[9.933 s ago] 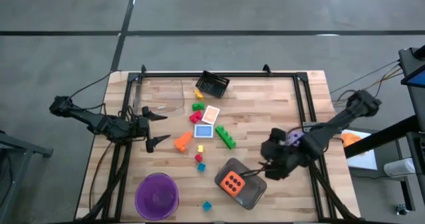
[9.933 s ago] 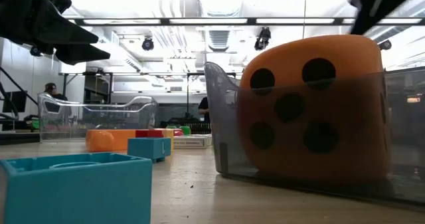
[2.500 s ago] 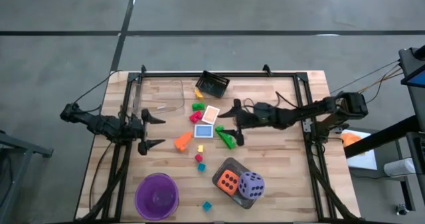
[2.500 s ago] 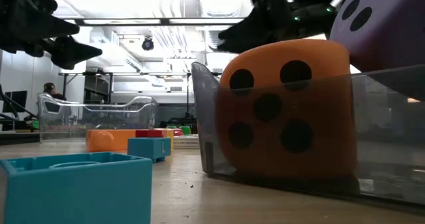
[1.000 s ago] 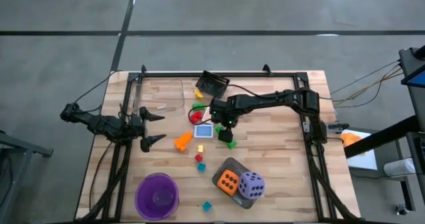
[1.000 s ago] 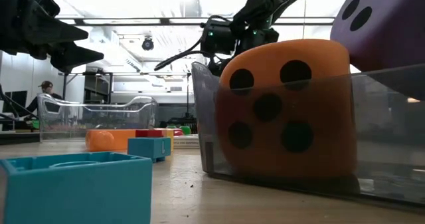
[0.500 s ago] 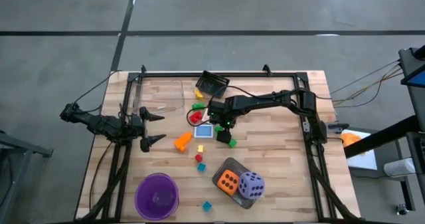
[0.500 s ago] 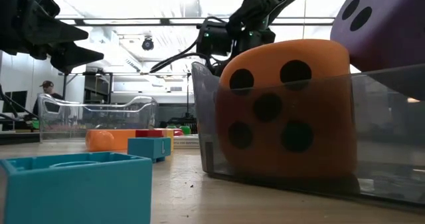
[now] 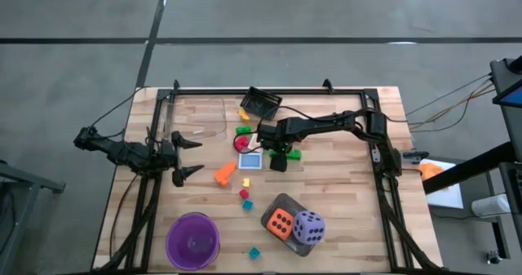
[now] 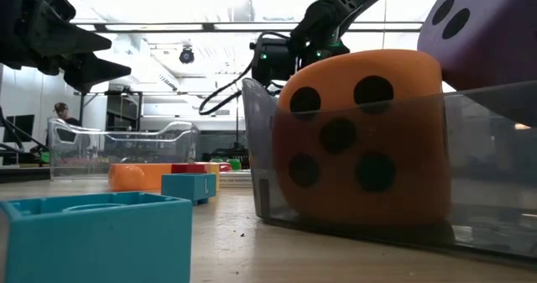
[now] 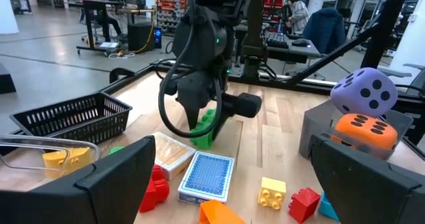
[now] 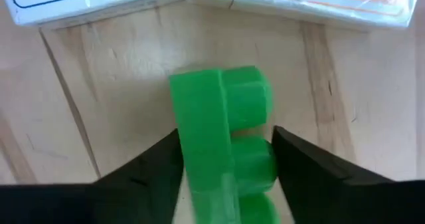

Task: Pick & Place Toys
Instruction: Put the bottom green game piece into the transparent bin

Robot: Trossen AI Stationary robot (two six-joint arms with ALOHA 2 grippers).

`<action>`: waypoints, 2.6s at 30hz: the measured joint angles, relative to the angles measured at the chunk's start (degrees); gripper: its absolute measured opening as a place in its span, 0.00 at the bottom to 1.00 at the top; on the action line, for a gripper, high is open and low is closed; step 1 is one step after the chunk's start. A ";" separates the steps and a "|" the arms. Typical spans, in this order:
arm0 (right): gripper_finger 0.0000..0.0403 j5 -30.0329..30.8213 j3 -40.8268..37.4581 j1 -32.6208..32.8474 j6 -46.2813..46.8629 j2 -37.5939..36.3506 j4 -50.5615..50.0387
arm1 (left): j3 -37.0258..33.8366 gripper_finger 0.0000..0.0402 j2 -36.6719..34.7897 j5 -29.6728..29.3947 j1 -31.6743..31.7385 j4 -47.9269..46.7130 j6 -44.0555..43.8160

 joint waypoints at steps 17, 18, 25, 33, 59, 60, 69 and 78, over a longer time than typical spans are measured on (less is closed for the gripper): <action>0.39 0.27 0.02 0.07 -4.05 -4.82 0.52 | -0.01 0.99 0.00 0.02 0.00 0.00 0.00; 0.39 0.31 0.02 0.07 -4.32 -5.87 0.84 | -0.08 0.99 0.00 0.00 0.00 0.33 0.00; 0.39 -1.33 -1.26 0.69 -7.69 -15.48 16.01 | -1.37 0.99 0.35 -0.47 0.02 5.71 -2.23; 0.39 -15.29 -12.05 1.96 -7.39 -19.95 58.76 | -4.28 0.99 4.46 -0.47 0.58 21.69 3.38; 0.39 -19.74 -9.97 3.08 -6.86 -12.07 78.68 | 12.04 0.99 49.82 9.06 11.18 43.60 6.41; 0.39 -19.75 -9.97 3.08 -6.96 -12.05 78.81 | 12.68 0.99 51.32 10.11 11.74 43.93 6.42; 0.38 -20.28 -9.99 3.08 -7.25 -11.89 80.36 | 15.91 0.98 61.42 12.31 14.69 47.52 5.83; 0.38 -21.44 -10.05 3.13 -7.81 -11.89 81.02 | 15.87 0.66 62.45 12.16 15.19 49.76 7.16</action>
